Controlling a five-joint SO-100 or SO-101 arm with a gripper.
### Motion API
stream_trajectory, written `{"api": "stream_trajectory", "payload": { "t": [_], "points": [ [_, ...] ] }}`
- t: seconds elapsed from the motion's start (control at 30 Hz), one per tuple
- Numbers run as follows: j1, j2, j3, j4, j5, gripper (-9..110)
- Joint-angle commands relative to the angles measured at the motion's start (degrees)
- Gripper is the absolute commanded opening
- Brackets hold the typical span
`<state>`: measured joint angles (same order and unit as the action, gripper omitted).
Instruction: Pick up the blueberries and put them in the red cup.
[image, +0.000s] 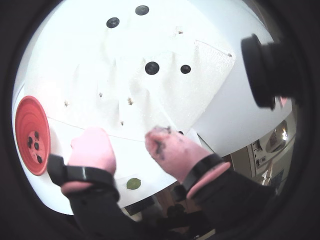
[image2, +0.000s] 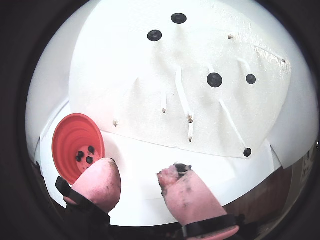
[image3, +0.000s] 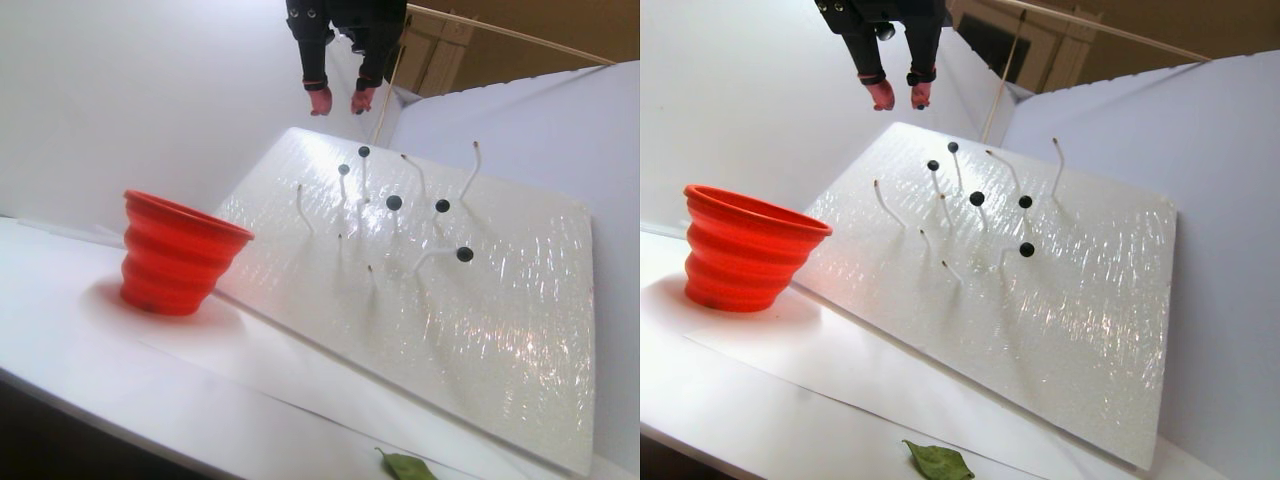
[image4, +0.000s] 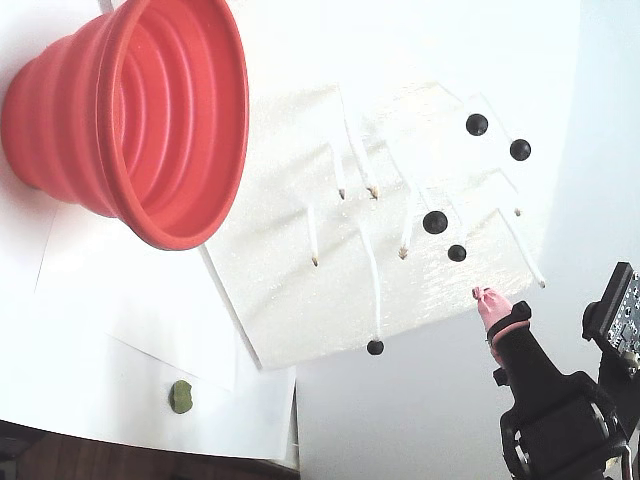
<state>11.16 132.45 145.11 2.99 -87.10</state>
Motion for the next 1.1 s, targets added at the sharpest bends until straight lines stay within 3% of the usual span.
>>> {"api": "stream_trajectory", "payload": {
  "t": [0.0, 1.07],
  "points": [
    [2.8, -0.4, -4.2, -2.5, -0.6, 15],
    [8.0, -25.9, -20.8, -14.9, -2.3, 17]
  ]
}}
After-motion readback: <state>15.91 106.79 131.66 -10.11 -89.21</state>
